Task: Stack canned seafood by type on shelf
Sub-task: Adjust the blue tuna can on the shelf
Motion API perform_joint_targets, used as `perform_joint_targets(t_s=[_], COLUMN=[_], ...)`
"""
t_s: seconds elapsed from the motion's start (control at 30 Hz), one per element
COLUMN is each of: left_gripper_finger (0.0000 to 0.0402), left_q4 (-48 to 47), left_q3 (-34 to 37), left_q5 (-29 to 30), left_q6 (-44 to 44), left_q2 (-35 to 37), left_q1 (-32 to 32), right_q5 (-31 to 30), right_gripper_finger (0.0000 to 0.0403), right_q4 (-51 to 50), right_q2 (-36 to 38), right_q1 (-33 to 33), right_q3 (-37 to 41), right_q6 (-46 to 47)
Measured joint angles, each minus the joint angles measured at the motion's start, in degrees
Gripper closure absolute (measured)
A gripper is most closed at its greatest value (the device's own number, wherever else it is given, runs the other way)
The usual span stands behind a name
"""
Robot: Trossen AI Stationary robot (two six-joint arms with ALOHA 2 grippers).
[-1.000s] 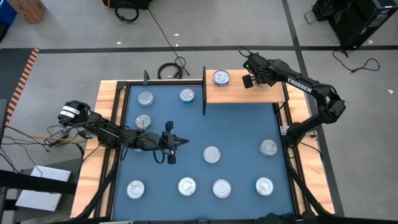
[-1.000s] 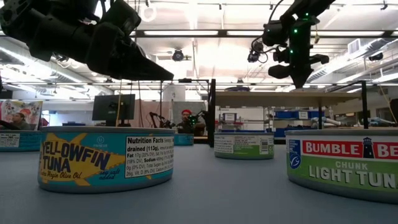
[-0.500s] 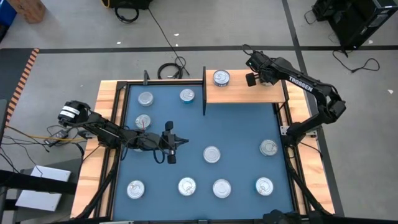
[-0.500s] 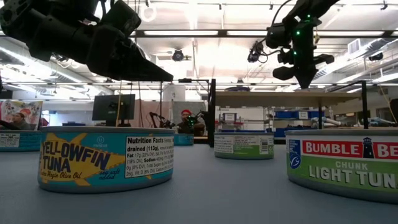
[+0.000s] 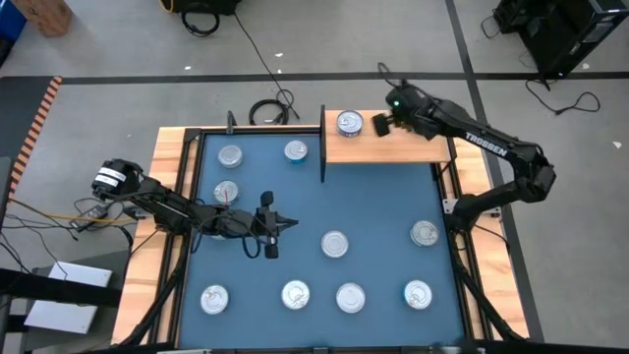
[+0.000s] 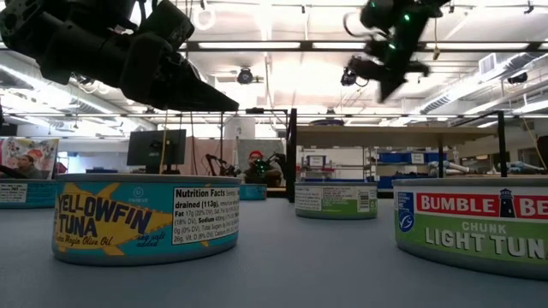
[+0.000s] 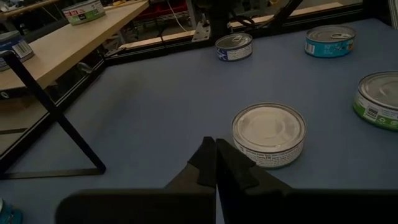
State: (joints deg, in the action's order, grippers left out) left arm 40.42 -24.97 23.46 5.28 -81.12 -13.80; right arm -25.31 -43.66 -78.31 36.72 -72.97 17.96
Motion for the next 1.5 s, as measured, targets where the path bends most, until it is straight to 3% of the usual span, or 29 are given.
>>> perform_joint_targets(t_s=[0.1,0.5,0.8,1.0,1.33,1.5], left_gripper_finger=[0.0398,0.0398,0.0398,0.0398,0.0398,0.0398], left_q4=[-0.04,-1.07,-1.4,-1.42,-1.37,-1.17], left_q3=[0.0,0.0,0.0,0.0,0.0,0.0], left_q5=[0.01,0.09,0.11,0.1,0.11,0.1], left_q6=[-0.02,-0.02,0.02,0.02,0.28,0.26], left_q2=[0.0,0.0,0.0,0.0,0.0,0.0], left_q1=[0.0,-0.09,-0.09,-0.09,-0.09,-0.09], right_q5=[5.15,6.77,6.55,7.15,7.01,8.55], right_gripper_finger=[0.0402,0.0401,0.0401,0.0397,0.0387,0.0398], right_q4=[7.35,14.96,19.4,18.16,16.07,15.35], right_q2=[-1.37,-13.22,-15.83,-14.35,0.13,1.25], right_q1=[-3.87,-6.35,-6.35,-6.58,-9.42,-11.49], right_q3=[0.0,-0.09,-0.28,-0.03,0.0,0.23], right_q6=[-4.59,-4.66,-4.14,-4.55,-6.31,-5.0])
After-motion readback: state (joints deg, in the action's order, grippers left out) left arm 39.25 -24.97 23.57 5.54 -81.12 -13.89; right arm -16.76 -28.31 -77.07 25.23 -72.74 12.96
